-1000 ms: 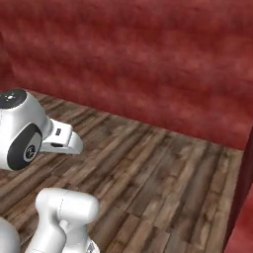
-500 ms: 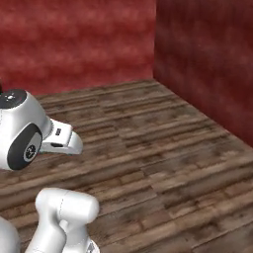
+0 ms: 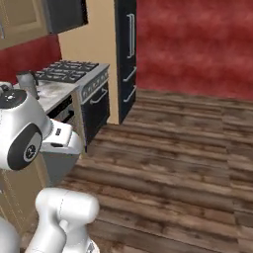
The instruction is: Navigate to the fridge.
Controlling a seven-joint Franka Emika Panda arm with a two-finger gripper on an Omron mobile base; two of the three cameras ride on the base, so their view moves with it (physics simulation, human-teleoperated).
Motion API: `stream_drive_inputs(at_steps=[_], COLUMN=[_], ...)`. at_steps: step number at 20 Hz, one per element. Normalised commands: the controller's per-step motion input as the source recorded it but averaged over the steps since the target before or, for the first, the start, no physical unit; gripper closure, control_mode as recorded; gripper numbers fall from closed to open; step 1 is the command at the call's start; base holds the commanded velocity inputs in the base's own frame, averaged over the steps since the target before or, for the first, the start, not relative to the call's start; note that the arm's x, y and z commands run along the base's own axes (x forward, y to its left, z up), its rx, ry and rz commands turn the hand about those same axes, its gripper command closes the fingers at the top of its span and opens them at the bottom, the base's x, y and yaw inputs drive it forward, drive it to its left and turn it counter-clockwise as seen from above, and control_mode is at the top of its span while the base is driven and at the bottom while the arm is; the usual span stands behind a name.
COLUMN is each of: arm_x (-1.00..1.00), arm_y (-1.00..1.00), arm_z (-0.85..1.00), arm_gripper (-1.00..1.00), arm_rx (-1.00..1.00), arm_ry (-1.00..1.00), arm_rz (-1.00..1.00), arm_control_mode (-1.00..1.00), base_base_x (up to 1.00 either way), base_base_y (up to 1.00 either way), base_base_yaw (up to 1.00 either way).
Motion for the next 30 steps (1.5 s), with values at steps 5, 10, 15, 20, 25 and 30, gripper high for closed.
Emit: stream_drive_inputs(at_steps=[5, 10, 15, 20, 25, 30], arm_x=[0.0, 0.0, 0.0, 0.0, 0.0, 0.0], arm_y=[0.0, 0.0, 0.0, 0.0, 0.0, 0.0], arm_z=[0.0, 0.0, 0.0, 0.0, 0.0, 0.0], arm_gripper=[-1.0, -1.0, -1.0, -1.0, -1.0, -1.0], arm_rx=[0.0, 0.0, 0.0, 0.0, 0.0, 0.0], arm_ry=[0.0, 0.0, 0.0, 0.0, 0.0, 0.0], arm_rz=[0.0, 0.0, 0.0, 0.0, 0.0, 0.0], arm_control_mode=[1.0, 1.0, 1.0, 1.0, 1.0, 1.0], base_base_x=[0.0, 0.31, 0.54, 0.47, 0.49, 0.52], base_base_y=[-0.18, -0.73, -1.0, -1.0, -1.0, -1.0], base_base_yaw=[0.97, 0.71, 0.43, 0.43, 0.42, 0.39])
